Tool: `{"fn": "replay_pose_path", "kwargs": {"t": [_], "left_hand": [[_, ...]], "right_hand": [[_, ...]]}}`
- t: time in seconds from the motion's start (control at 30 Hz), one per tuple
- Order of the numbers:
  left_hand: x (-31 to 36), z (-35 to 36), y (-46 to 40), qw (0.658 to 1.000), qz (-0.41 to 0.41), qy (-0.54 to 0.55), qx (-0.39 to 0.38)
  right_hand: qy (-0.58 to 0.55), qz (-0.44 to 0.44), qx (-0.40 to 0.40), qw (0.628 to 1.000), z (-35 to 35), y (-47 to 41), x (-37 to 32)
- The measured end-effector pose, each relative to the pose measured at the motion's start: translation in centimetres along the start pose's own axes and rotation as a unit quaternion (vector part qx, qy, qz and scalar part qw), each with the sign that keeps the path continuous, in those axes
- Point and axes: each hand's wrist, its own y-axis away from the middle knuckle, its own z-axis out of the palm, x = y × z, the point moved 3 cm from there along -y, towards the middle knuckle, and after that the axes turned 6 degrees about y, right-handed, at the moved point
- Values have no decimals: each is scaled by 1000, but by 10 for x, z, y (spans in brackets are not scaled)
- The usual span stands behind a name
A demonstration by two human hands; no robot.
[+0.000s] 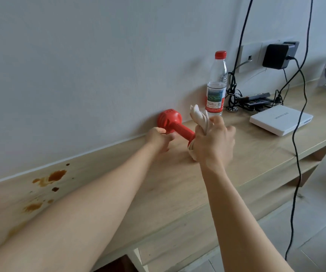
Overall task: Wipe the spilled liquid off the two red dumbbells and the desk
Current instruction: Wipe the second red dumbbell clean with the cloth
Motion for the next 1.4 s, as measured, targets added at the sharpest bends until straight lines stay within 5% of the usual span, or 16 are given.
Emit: {"fn": "replay_pose_path", "kwargs": {"t": [0.33, 0.87, 1.17, 1.4], "left_hand": [[-1, -179, 92, 986, 57, -73, 142], [-29, -403, 196, 923, 54, -210, 319], [-67, -435, 204, 965, -122, -74, 220], [-66, -419, 196, 973, -115, -80, 186]], "right_hand": [[-38, -133, -213, 967, 76, 120, -80], [-66, -240, -381, 890, 151, 268, -155], [-78, -241, -387, 887, 175, 271, -160], [-94, -227, -389, 888, 174, 263, -158]]}}
